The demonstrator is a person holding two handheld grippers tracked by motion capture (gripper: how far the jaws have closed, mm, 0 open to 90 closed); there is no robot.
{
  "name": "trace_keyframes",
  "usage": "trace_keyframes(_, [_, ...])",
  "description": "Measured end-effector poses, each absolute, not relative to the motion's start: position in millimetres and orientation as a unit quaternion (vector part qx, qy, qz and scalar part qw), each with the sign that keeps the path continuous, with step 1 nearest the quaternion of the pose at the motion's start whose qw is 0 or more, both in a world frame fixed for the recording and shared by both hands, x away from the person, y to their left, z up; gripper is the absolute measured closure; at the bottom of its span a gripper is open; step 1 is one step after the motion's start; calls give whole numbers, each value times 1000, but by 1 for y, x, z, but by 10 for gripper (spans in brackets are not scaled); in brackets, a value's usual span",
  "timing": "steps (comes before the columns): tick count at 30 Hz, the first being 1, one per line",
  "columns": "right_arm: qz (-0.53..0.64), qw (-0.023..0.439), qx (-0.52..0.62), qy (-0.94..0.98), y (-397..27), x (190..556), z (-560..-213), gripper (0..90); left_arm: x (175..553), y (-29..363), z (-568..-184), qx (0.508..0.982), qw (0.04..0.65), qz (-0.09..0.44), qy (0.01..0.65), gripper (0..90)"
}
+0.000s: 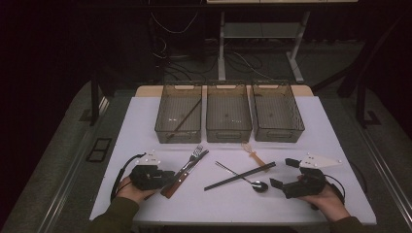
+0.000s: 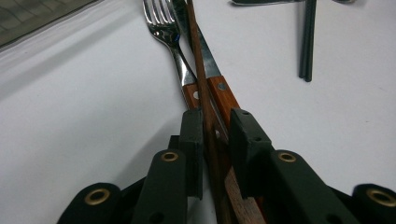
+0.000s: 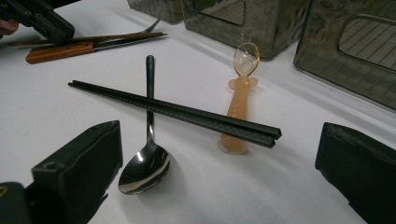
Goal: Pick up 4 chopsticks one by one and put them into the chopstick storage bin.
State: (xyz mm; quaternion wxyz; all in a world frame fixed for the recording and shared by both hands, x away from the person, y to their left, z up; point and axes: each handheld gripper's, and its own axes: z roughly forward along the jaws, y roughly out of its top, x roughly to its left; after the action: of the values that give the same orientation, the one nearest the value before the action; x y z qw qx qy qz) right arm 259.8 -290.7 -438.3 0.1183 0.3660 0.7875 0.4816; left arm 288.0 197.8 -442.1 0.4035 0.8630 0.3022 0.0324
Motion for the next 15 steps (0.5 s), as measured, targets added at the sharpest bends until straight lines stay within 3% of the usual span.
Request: trace_keyframes(15, [481, 119, 365, 788, -290, 260, -439, 9, 289, 196, -441, 868, 398, 44, 295, 840])
